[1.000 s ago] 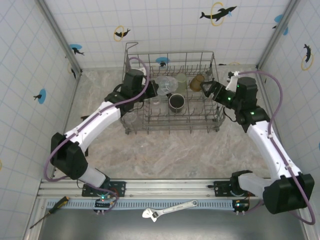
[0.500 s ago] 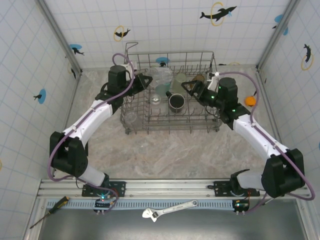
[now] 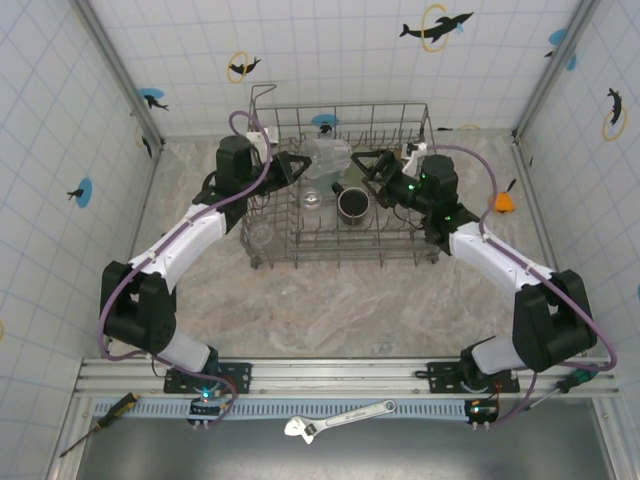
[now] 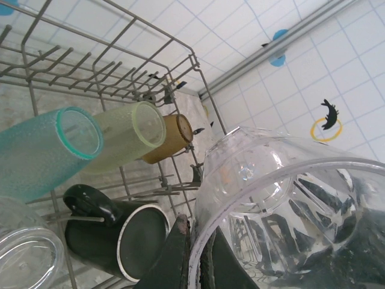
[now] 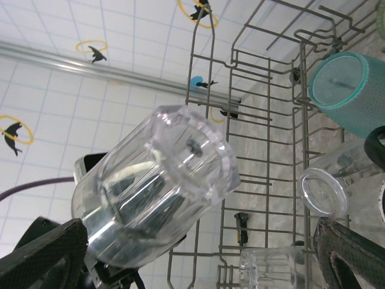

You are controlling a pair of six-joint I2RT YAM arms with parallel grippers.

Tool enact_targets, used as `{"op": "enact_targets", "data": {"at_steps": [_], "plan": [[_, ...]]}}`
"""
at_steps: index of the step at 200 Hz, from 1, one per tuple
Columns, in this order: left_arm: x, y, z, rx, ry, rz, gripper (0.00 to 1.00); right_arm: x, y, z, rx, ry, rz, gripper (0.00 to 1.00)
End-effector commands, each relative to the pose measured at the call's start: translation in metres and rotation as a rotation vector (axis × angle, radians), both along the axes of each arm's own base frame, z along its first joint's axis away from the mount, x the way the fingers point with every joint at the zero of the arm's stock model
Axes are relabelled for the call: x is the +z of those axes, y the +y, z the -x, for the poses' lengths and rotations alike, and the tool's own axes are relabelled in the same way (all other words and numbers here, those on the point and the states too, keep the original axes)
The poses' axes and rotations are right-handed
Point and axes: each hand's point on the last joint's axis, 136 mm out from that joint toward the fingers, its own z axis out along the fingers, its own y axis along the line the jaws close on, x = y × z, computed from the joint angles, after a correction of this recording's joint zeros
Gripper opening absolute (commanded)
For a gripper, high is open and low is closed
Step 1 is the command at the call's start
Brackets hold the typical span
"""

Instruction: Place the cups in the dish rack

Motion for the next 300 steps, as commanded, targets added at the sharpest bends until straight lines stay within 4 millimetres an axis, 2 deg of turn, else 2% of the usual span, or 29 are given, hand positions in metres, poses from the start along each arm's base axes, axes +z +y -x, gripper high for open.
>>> {"op": "enact_targets", "data": {"at_steps": [1,19,64,120,146,166,194,217,237,245,266,282,300], "plan": [[0.018,-0.005,0.007,-0.052,-0.085,0.044,0.00,0.021,0.002,-0.015,-0.064,-0.003,-0.088,1.00],[0.018,-0.006,0.009,-0.062,-0.099,0.051,0.00,0.019,0.006,-0.020,-0.070,0.029,-0.128,1.00],[0.017,-0.008,0.010,-0.081,-0.118,0.055,0.00,0.029,0.025,-0.025,-0.047,0.049,-0.208,1.00],[0.012,-0.010,0.010,-0.089,-0.108,0.055,0.00,0.023,0.037,-0.030,-0.096,0.123,-0.272,0.99],[0.011,-0.009,0.011,-0.090,-0.104,0.055,0.00,0.020,0.043,-0.031,-0.098,0.153,-0.319,0.93],[0.007,-0.009,0.012,-0.091,-0.098,0.048,0.00,0.023,0.048,-0.031,-0.087,0.163,-0.355,0.77],[0.005,-0.010,0.012,-0.100,-0.094,0.049,0.00,0.020,0.054,-0.032,-0.072,0.194,-0.374,0.72],[0.004,-0.011,0.011,-0.100,-0.088,0.045,0.00,0.019,0.054,-0.033,-0.071,0.202,-0.387,0.56],[0.003,-0.010,0.009,-0.093,-0.078,0.040,0.00,0.017,0.055,-0.033,-0.072,0.204,-0.379,0.49],[0.004,-0.010,0.008,-0.090,-0.076,0.038,0.11,0.016,0.056,-0.033,-0.068,0.206,-0.377,0.46],[0.006,-0.010,0.007,-0.086,-0.074,0.029,0.14,0.015,0.057,-0.034,-0.059,0.201,-0.373,0.41],[0.005,-0.008,0.005,-0.073,-0.075,0.014,0.33,0.016,0.058,-0.035,-0.054,0.190,-0.372,0.38],[0.005,-0.007,0.002,-0.059,-0.080,-0.002,0.44,0.018,0.056,-0.038,-0.056,0.169,-0.362,0.37]]}}
